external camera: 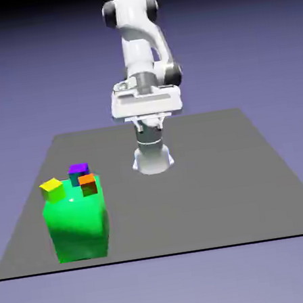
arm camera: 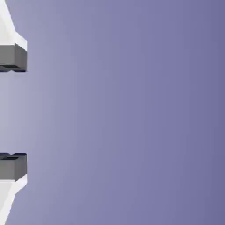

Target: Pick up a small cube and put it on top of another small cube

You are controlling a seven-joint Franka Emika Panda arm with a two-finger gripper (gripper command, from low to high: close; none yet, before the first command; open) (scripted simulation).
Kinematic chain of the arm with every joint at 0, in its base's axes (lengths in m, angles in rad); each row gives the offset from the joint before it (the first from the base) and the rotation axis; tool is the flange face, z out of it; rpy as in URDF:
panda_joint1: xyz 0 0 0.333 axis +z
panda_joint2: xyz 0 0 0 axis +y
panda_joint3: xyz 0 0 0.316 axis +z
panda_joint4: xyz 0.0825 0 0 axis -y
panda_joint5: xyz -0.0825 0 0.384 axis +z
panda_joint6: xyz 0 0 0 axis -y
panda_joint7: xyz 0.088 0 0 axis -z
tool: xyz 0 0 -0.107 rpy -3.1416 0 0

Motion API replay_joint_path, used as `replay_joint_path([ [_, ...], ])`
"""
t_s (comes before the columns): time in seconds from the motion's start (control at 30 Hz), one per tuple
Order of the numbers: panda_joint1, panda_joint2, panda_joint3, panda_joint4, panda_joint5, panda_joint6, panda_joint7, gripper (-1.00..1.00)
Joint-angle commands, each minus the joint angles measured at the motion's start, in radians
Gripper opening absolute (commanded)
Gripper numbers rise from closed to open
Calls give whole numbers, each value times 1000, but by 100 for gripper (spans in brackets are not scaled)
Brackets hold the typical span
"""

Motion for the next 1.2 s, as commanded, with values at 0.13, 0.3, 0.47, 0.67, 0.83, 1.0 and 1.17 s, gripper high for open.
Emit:
replay_joint_path([
  [0.13,-5,181,-22,-18,60,-117,-121,0],
  [0.3,-12,362,-169,-47,53,-154,-103,0],
  [0.47,-18,519,-322,-75,33,-169,-58,0],
  [0.67,-20,568,-539,-101,-66,-63,149,0],
  [0.83,-21,609,-720,-123,-149,25,322,0],
  [1.0,-28,591,-897,-133,-248,147,526,0],
  [1.17,-167,660,-752,-113,-227,197,514,0],
])
